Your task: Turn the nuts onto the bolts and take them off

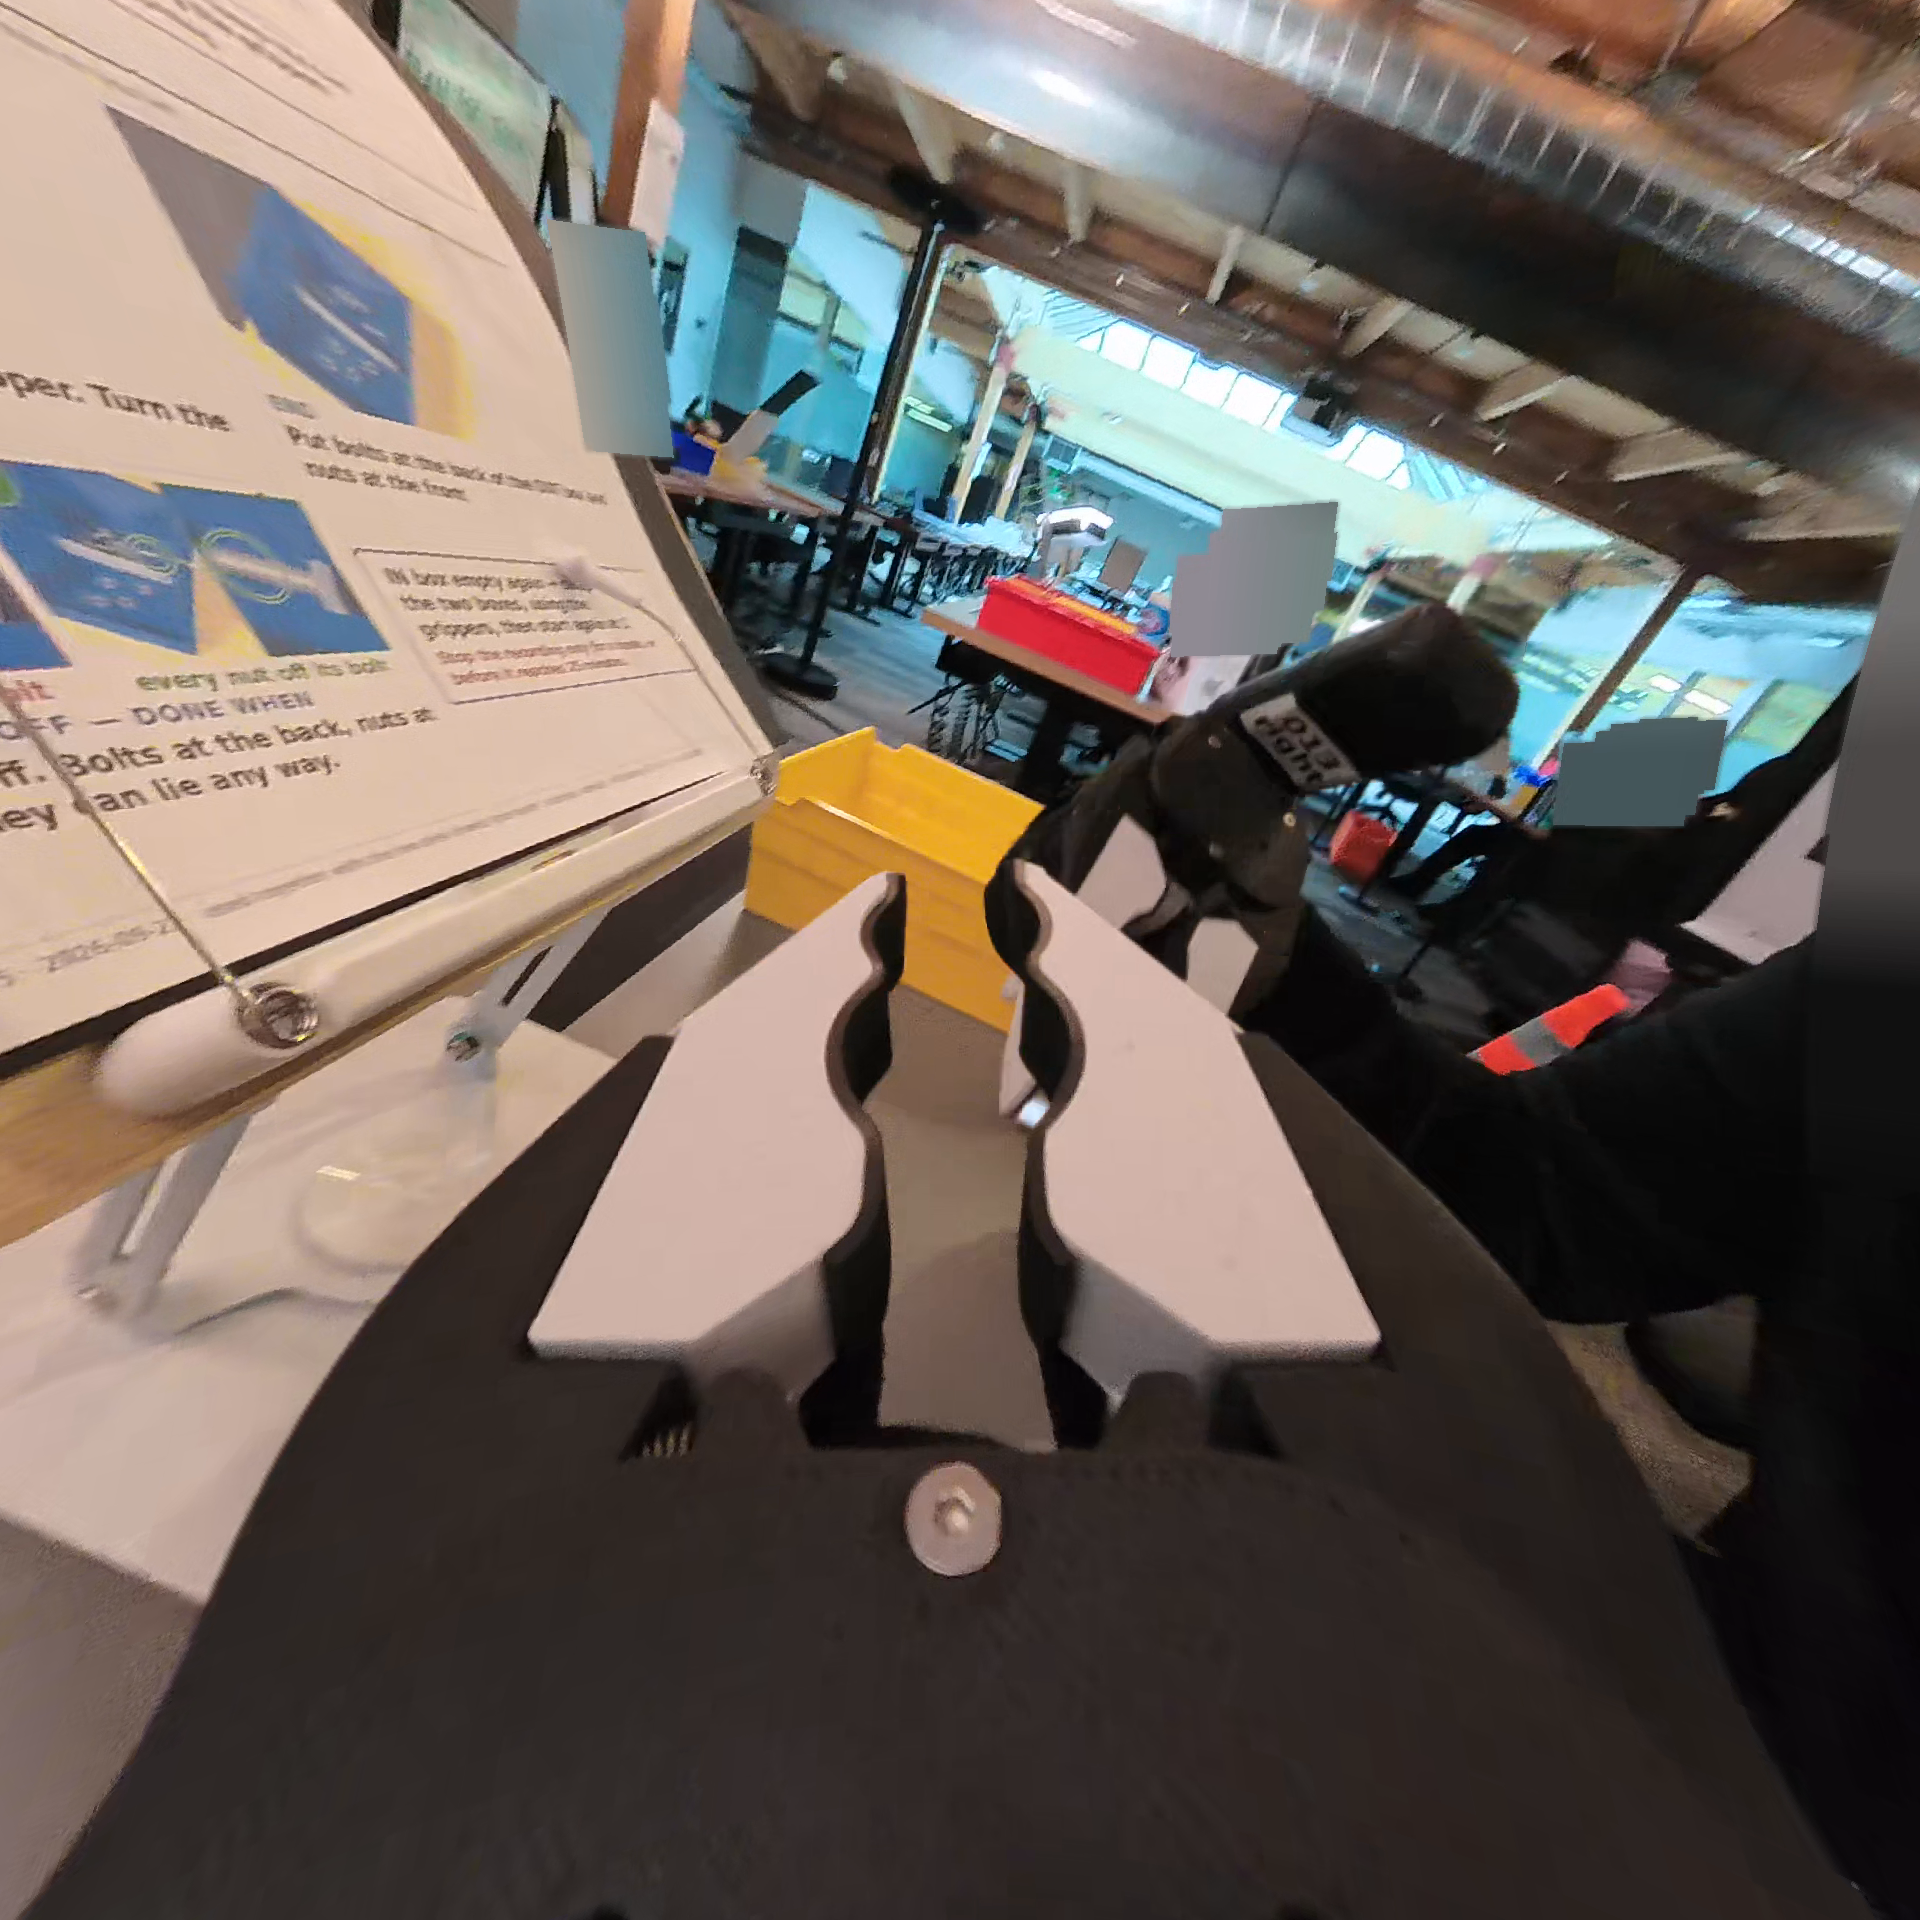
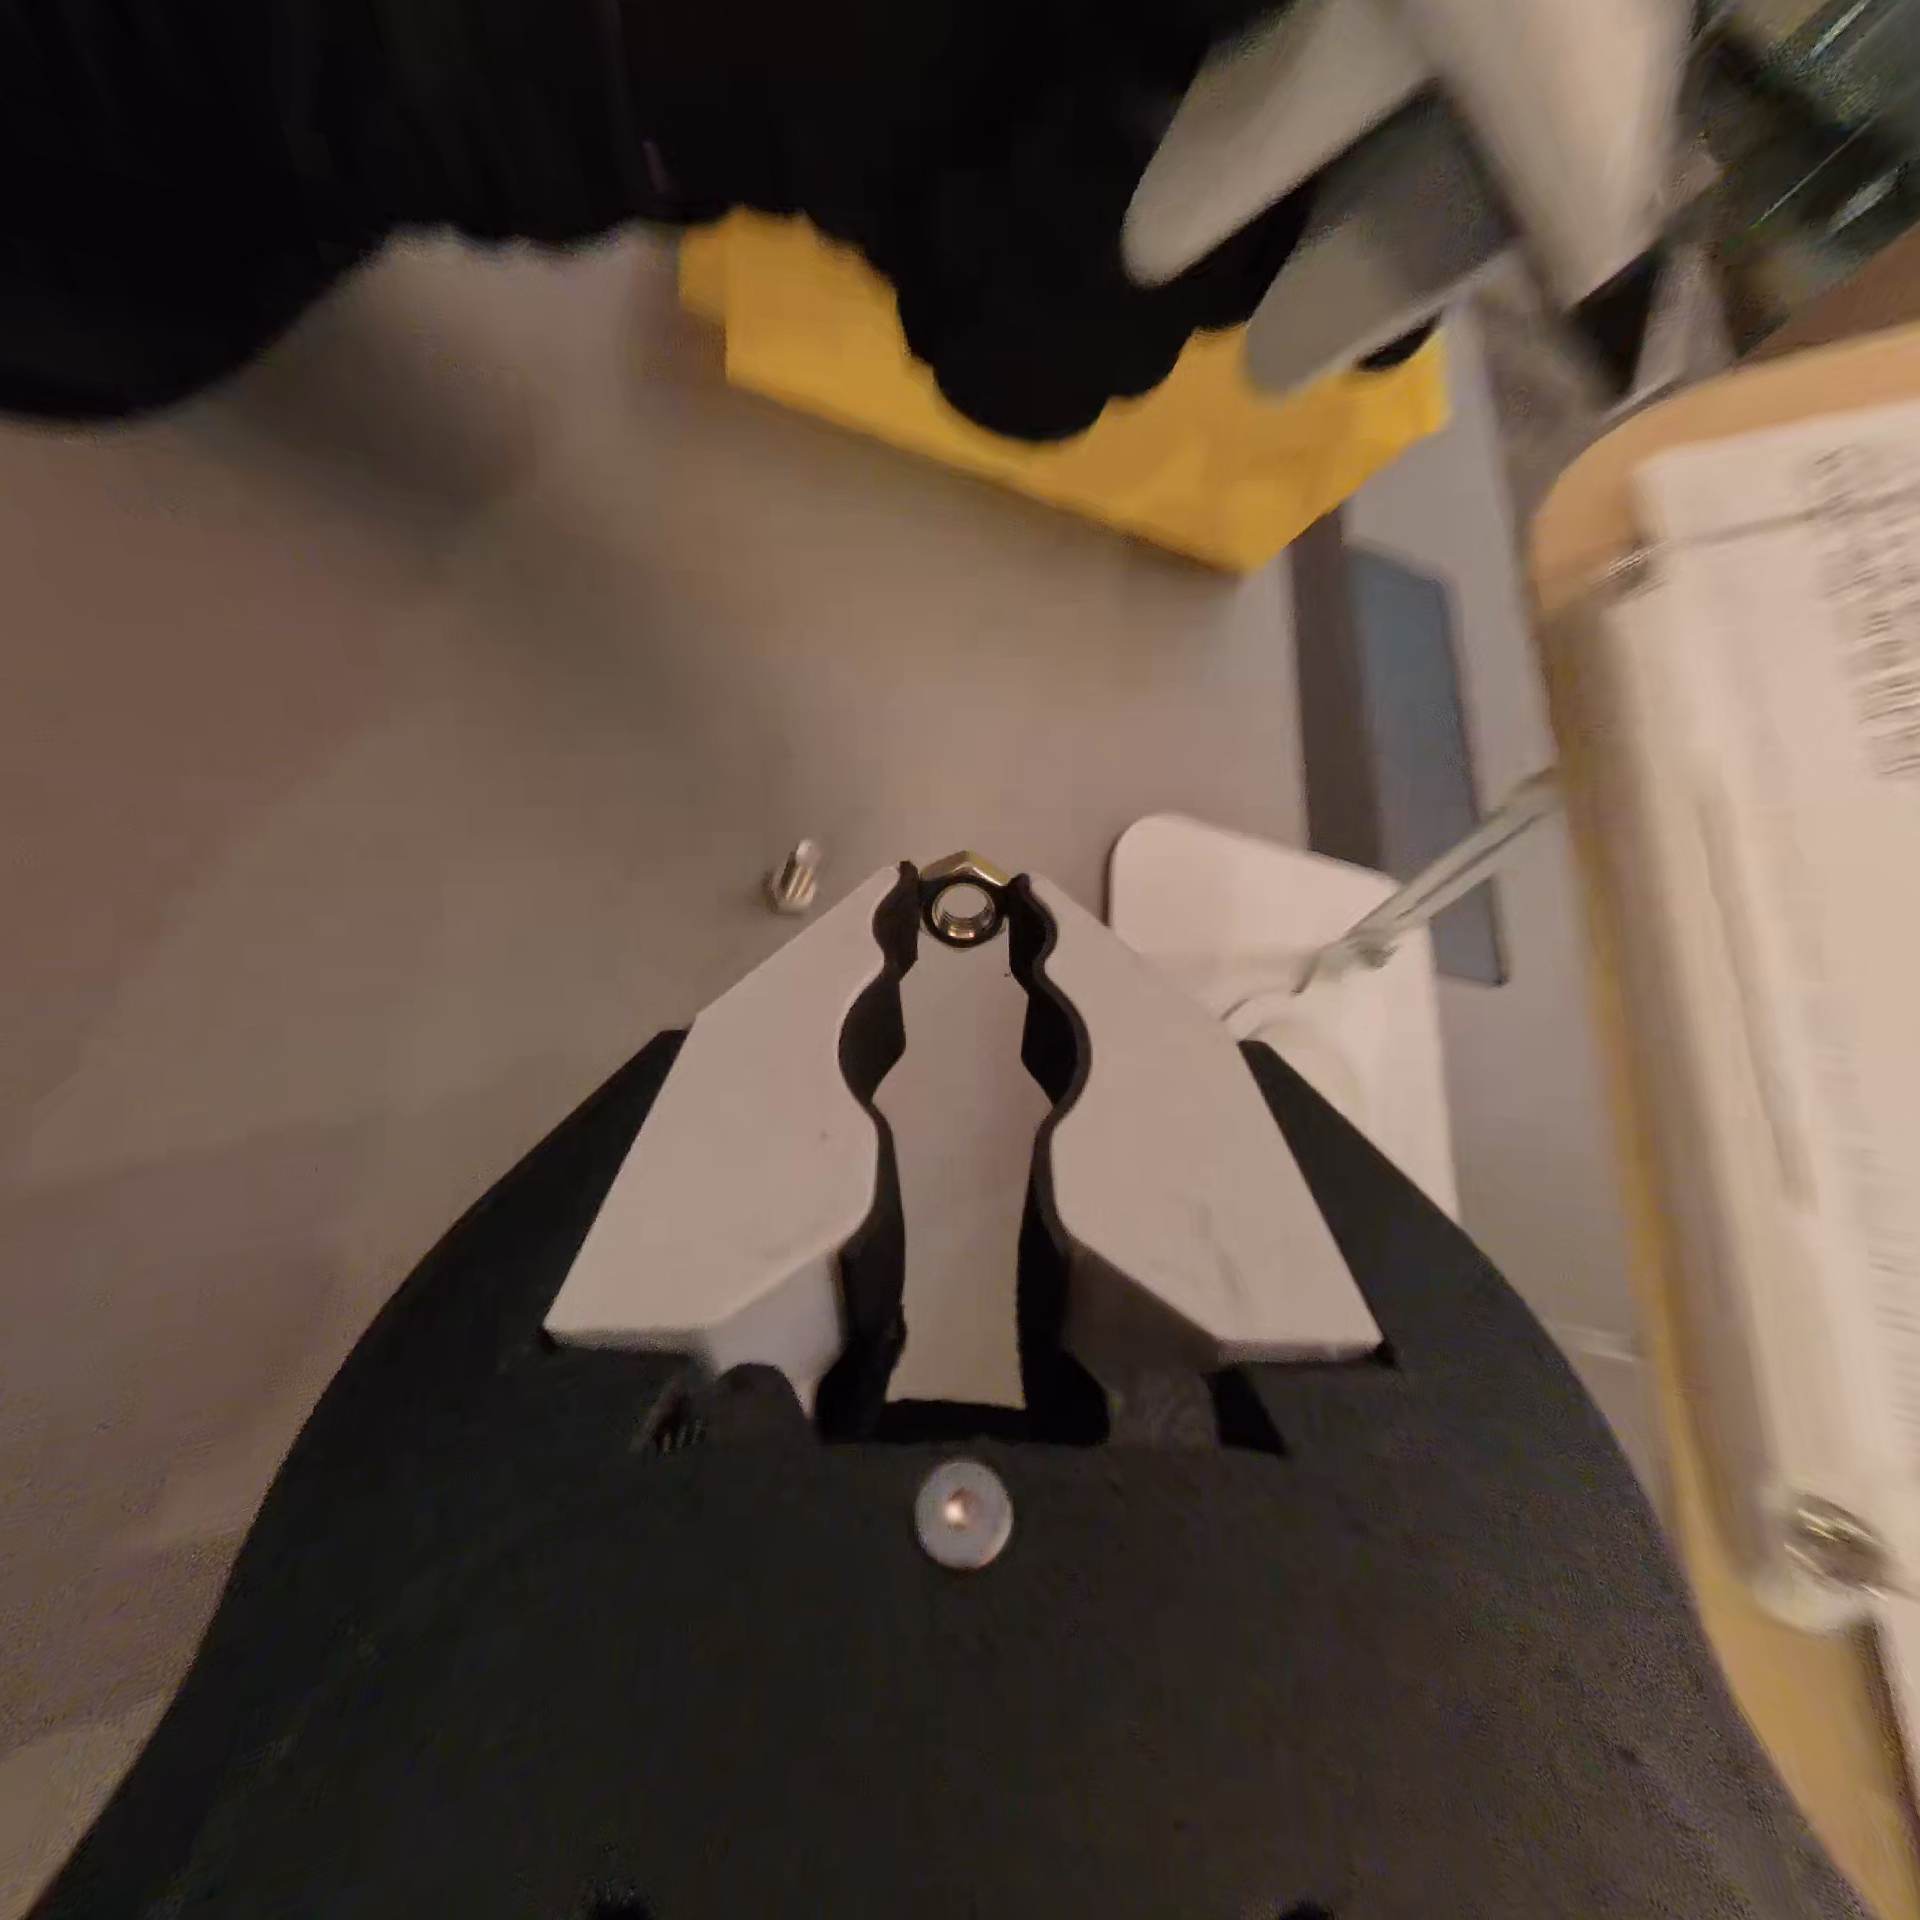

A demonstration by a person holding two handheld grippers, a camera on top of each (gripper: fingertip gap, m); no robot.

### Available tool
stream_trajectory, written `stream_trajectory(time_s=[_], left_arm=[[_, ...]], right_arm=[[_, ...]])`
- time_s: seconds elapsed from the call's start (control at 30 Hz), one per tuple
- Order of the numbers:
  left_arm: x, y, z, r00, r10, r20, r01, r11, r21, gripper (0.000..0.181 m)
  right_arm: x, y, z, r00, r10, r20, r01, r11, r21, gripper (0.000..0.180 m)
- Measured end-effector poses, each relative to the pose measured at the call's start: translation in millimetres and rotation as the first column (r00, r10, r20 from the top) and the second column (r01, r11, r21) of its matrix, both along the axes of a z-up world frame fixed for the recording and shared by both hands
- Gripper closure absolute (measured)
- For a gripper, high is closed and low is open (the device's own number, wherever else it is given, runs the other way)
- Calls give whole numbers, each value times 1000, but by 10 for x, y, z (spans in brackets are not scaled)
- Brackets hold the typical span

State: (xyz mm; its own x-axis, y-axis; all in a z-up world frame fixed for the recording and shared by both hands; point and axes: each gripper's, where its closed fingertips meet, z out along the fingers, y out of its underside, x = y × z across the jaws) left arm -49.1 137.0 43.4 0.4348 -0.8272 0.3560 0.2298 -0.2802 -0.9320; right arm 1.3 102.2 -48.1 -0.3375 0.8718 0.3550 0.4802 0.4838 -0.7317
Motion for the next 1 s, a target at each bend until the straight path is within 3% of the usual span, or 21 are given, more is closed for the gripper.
stream_trajectory(time_s=[0.2,0.4,0.73,0.83,1.0], left_arm=[[6,39,-82,999,24,-47,-24,1000,-12,164],[-40,91,-120,997,52,-51,-53,998,-24,165],[-107,196,-257,994,88,-59,-93,992,-83,165],[-101,199,-266,994,89,-67,-94,992,-82,165],[-119,184,-225,992,99,-79,-105,992,-65,165]], right_arm=[[-12,-71,-869,949,42,312,-27,998,-52,165],[32,-155,-1282,887,76,455,-39,995,-91,165],[17,-235,-1408,872,108,478,-24,983,-180,165],[10,-206,-1382,879,95,467,-13,984,-177,152],[-207,-234,-1079,946,93,312,-33,981,-193,150]])
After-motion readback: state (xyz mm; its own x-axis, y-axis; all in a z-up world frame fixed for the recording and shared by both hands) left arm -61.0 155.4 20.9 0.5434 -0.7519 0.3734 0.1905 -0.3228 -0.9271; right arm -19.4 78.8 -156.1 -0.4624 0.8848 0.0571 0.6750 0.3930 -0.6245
